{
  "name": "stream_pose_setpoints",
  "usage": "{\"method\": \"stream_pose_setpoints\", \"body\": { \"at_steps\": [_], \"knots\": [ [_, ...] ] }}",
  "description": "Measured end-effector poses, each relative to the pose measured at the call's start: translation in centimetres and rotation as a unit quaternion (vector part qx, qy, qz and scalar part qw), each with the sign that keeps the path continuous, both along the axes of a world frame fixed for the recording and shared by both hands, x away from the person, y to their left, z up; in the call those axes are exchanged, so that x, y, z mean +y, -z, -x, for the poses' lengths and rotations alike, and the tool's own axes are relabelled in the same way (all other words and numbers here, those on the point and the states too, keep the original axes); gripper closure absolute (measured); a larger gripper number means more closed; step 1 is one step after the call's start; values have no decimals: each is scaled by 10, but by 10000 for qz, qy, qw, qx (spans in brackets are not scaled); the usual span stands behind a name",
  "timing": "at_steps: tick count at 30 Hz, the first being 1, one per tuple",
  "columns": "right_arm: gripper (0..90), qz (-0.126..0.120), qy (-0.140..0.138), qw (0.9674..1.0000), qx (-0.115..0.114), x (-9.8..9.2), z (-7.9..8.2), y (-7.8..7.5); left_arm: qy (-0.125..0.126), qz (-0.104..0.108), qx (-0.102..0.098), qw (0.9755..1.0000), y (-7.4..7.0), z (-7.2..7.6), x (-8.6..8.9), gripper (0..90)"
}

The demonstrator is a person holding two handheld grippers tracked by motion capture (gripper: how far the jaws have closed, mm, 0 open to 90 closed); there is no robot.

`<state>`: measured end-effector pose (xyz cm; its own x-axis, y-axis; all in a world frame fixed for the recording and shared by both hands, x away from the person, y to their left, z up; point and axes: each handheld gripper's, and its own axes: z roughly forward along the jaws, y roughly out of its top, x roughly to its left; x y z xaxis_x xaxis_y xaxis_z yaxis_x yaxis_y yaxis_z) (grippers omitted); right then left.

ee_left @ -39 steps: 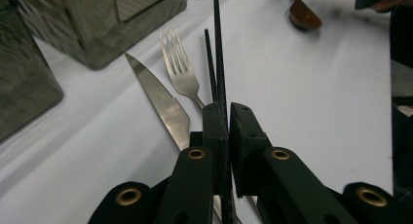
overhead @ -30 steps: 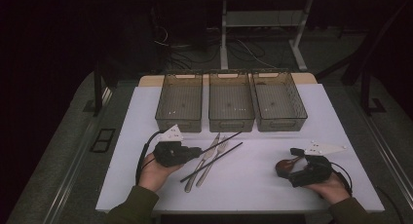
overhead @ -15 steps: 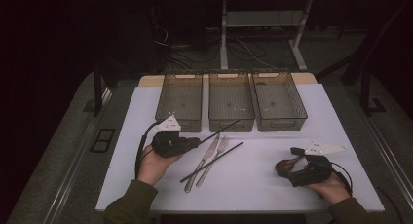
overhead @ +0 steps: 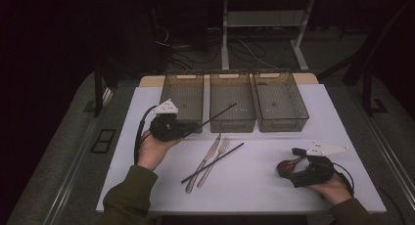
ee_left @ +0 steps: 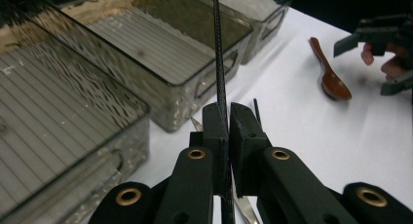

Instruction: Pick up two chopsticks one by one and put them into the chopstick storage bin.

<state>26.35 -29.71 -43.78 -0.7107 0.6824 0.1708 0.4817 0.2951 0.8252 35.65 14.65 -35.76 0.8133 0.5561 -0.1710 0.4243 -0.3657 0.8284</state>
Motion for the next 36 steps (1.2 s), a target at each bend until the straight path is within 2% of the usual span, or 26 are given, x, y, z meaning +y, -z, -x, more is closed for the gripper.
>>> {"method": "stream_pose_setpoints", "body": {
  "at_steps": [8,18,22,29,32,33,34,36],
  "knots": [
    [3,-3,8,10000,22,0,0,0,-136,-60,-66,9999,-10,-19,0,851],
    [3,-28,38,10000,8,0,0,0,-595,-168,-85,9980,-14,-55,8,851],
    [3,-25,49,10000,-1,-1,0,-1,-837,-335,-65,9959,-12,-70,15,851],
    [3,-22,43,10000,3,0,0,0,-1217,-436,30,9916,-7,-91,32,851],
    [3,-13,34,10000,-2,0,0,0,-1386,-507,85,9890,-3,-98,37,850],
    [3,-11,30,10000,-2,0,0,0,-1508,-502,134,9872,0,-99,38,850],
    [3,-7,28,10000,-3,0,0,0,-1534,-583,148,9863,1,-101,39,851],
    [3,-16,29,10000,-2,0,0,0,-1641,-613,202,9843,5,-104,40,851]
  ]
}}
